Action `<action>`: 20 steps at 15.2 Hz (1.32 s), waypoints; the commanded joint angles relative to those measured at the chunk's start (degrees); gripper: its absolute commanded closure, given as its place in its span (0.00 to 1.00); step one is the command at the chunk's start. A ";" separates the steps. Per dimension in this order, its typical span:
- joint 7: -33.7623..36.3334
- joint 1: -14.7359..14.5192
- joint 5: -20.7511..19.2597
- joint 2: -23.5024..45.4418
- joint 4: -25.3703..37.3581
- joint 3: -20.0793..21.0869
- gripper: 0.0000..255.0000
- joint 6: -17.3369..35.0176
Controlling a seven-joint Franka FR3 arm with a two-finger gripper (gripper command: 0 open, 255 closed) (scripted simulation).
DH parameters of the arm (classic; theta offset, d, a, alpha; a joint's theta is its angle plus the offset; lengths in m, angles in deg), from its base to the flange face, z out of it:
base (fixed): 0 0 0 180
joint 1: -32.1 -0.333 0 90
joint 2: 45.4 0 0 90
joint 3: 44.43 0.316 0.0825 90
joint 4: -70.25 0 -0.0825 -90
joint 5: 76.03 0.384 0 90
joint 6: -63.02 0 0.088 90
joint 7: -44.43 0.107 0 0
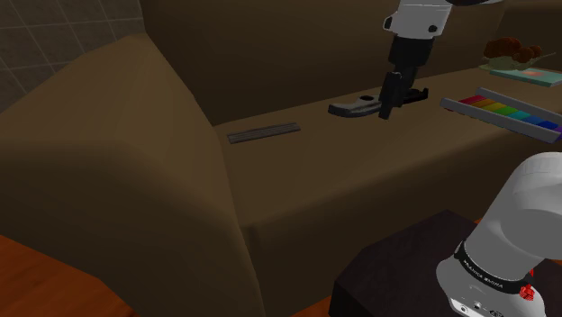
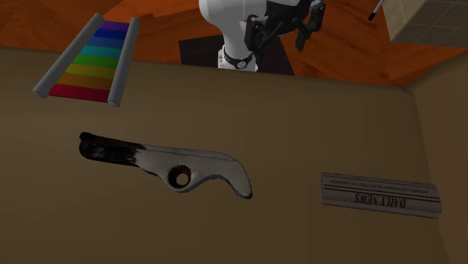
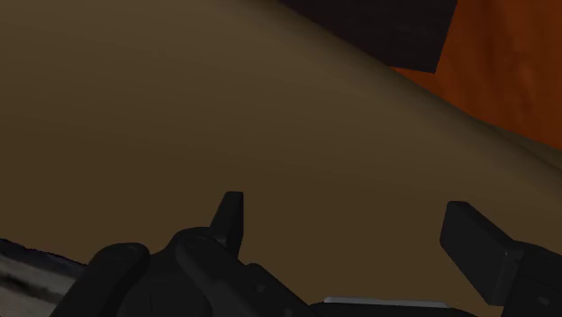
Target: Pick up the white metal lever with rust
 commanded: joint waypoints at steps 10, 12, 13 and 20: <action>-24.10 0.02 -9.87 3.51 0.74 -14.37 0.00 3.85; -29.43 -0.30 -11.52 5.58 2.06 -17.54 0.00 5.07; -32.08 -0.58 -12.24 6.76 2.87 -19.17 0.00 5.70; -51.07 -3.86 -14.10 17.68 11.23 -30.39 0.00 10.15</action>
